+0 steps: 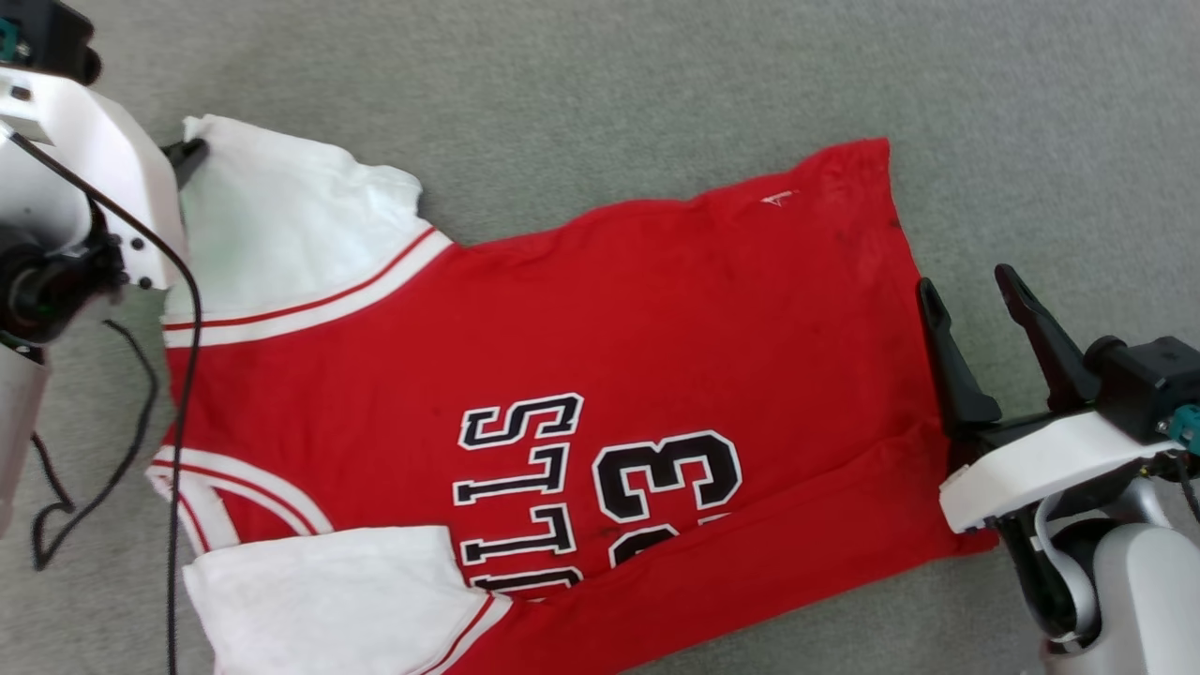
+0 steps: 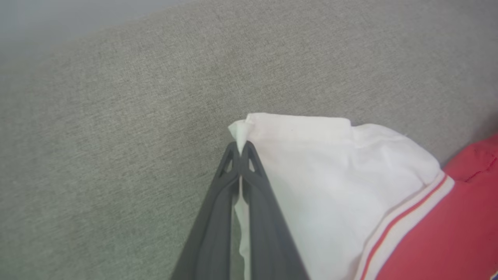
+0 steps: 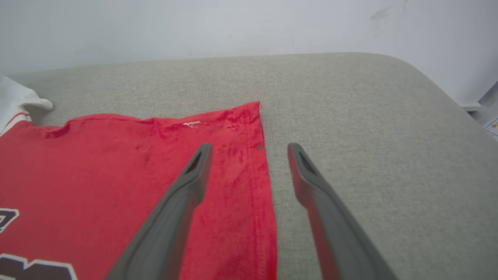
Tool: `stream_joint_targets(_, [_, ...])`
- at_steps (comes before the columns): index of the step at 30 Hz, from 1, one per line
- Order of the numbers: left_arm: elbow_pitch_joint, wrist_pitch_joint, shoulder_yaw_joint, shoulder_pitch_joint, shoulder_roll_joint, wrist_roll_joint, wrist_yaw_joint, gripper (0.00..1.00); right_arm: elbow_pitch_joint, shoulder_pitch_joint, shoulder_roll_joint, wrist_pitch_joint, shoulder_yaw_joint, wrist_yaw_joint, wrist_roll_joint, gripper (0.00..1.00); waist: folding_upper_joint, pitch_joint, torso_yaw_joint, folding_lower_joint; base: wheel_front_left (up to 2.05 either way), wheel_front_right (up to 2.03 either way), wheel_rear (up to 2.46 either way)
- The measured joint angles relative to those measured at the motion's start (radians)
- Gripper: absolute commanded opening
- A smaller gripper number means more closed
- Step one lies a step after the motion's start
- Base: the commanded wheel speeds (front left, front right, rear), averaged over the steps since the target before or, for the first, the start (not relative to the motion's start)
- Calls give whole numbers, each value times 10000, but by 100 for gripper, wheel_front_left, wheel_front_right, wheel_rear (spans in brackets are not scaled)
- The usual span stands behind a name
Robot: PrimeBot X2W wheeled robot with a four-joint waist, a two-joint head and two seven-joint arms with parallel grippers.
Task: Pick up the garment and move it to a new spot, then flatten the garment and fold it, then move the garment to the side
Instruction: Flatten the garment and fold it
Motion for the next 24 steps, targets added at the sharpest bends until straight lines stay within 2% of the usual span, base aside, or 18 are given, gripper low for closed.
stream_joint_targets(8, [-938,-861,-159,575,-290,-291,0,0,-479,-72,-1394,1990,174,0,215,100,0,-700,809,0,0,0,0])
stream_joint_targets(14, [-2290,-1225,-385,1129,-276,-337,0,0,-616,-515,-2468,4510,130,0,1114,100,0,-1008,1557,-1,0,0,0])
stream_joint_targets(17, [-3009,-1321,-443,1405,-286,-334,36,0,-566,-863,-3321,5609,54,2,1216,100,1,-1047,1933,-1,0,0,0])
stream_joint_targets(24, [-4757,-1252,-619,1885,-38,-159,249,0,-8,-2148,-4339,7609,284,0,1749,100,0,-731,2612,0,0,0,0])
